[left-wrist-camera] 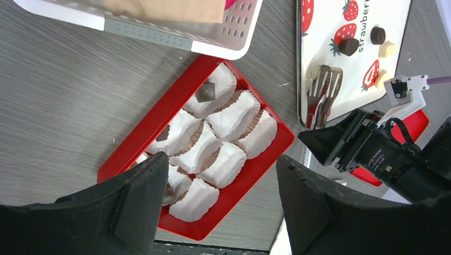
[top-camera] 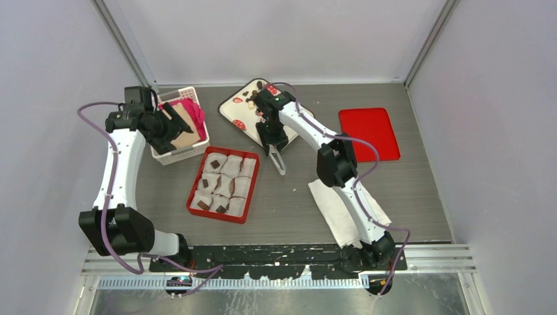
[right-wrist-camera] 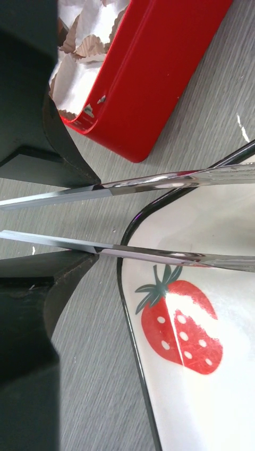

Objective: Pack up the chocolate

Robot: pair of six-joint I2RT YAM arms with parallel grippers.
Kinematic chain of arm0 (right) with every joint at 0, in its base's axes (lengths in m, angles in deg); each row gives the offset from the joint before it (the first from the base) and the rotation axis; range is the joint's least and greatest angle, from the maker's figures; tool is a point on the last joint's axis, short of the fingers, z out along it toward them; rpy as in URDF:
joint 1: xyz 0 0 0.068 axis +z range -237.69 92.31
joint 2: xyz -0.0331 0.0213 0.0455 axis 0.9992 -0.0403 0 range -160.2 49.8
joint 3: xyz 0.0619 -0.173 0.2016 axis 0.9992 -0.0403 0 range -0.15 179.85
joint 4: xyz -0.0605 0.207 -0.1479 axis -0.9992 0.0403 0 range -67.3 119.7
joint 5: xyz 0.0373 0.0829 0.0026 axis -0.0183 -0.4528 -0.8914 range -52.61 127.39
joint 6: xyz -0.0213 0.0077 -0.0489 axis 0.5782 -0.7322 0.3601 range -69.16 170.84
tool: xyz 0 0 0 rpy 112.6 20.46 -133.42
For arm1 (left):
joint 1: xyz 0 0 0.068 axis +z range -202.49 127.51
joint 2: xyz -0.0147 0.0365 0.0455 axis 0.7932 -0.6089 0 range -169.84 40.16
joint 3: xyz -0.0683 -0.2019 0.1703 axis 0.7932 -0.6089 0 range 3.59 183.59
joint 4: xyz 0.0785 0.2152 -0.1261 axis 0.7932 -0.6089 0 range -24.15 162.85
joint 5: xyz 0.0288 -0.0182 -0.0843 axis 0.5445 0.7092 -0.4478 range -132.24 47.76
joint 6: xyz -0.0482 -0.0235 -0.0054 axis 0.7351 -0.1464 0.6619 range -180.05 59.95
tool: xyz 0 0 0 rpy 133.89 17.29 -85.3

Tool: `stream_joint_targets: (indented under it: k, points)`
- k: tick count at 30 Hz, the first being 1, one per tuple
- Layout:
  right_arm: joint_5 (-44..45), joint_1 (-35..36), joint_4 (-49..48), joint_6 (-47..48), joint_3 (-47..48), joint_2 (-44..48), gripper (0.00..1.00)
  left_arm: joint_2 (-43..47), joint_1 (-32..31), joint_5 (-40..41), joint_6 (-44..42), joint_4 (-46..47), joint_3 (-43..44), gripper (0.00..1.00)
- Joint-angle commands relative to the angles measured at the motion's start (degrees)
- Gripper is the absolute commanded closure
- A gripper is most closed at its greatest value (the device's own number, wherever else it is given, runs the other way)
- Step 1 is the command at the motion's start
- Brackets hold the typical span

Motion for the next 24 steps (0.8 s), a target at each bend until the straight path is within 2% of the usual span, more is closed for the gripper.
stream_joint_targets:
  k: [1,7,12,16,20,24]
  points:
    - [1.1,0.3,-1.1,-0.9,4.3,-0.7,0.5,-0.2,0.3,0.5,-0.5,1.9,2.7,0.25]
    - [0.6,0.3,-0.5,-1.5,6.5,-2.6,0.54,-0.4,0.3,0.3,-0.5,1.9,2.6,0.25]
    - [1.6,0.3,-2.1,-1.6,3.4,-0.3,0.73,0.0,0.3,0.4,-0.5,1.9,2.4,0.25]
    - [0.1,0.3,-0.6,-1.7,4.4,1.2,0.87,0.2,0.3,0.4,-0.4,1.8,2.3,0.25]
    - [0.2,0.3,-2.1,-2.2,1.3,6.2,0.96,0.4,0.3,0.1,-0.4,1.7,2.3,0.25]
    - [-0.7,0.3,-3.1,-2.6,-2.2,12.8,0.99,1.0,0.4,-0.4,-0.4,1.8,2.0,0.25]
